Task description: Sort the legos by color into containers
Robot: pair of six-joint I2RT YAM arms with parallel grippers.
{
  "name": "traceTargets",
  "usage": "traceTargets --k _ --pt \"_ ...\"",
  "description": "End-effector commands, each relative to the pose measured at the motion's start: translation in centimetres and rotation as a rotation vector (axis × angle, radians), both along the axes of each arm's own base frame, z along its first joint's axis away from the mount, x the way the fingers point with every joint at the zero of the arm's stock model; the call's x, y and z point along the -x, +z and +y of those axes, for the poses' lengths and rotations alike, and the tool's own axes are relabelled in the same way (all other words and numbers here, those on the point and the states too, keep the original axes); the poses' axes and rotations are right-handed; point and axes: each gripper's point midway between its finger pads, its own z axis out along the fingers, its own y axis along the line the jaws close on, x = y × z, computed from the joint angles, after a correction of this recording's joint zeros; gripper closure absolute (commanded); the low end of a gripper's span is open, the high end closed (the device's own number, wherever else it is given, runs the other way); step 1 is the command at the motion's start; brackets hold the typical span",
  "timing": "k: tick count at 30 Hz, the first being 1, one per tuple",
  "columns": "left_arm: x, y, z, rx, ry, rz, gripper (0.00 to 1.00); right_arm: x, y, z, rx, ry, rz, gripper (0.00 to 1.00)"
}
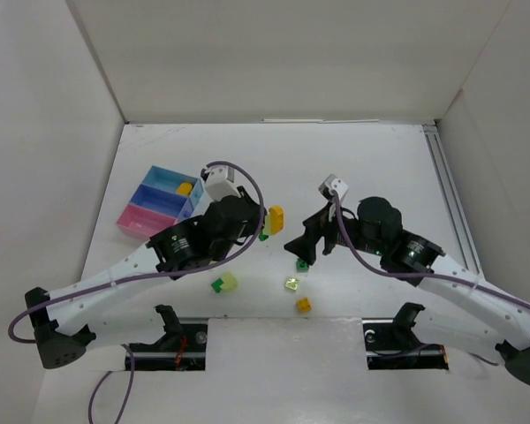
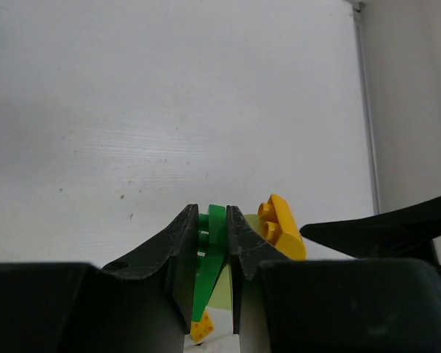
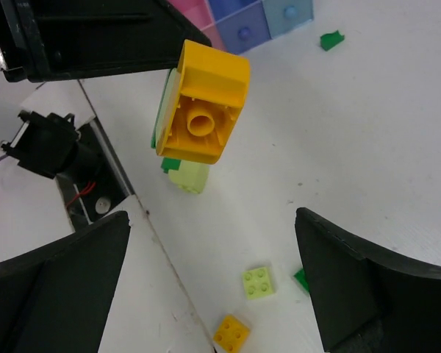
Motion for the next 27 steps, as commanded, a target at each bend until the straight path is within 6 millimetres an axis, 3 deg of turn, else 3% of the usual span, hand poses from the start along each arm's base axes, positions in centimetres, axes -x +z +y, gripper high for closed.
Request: traceTargets --k 1,8,13,23,26,27 --pt "-0.4 2.8 -0.1 0.057 -0.007 -0.092 1.0 0.8 5.0 2.2 -0.116 0.119 -0.095 0.01" --pt "-0.4 3.6 -0.1 0.084 -0.006 -0.107 1.0 -0.1 5.8 4.4 -0.139 0.156 -0.067 0.03" --pt "-0.4 3.8 -0.2 0.092 -0.006 -0.111 1.0 -1.1 6.0 4.7 -0.155 0.105 -0.052 0.17" --pt "-0.7 4.1 -1.0 0.13 -0.01 -0.121 1.0 -3.0 6.0 5.1 -0.188 0.008 -0.01 0.24" --pt "-0.9 4.1 -1.1 0.137 0.002 -0.12 1.0 -3.4 6.4 5.0 -0.206 -0.016 -0.005 0.31" --pt "-0.9 4.1 -1.1 0.137 0.002 -0.12 1.0 -3.5 6.4 5.0 -0.206 -0.027 -0.007 0.37"
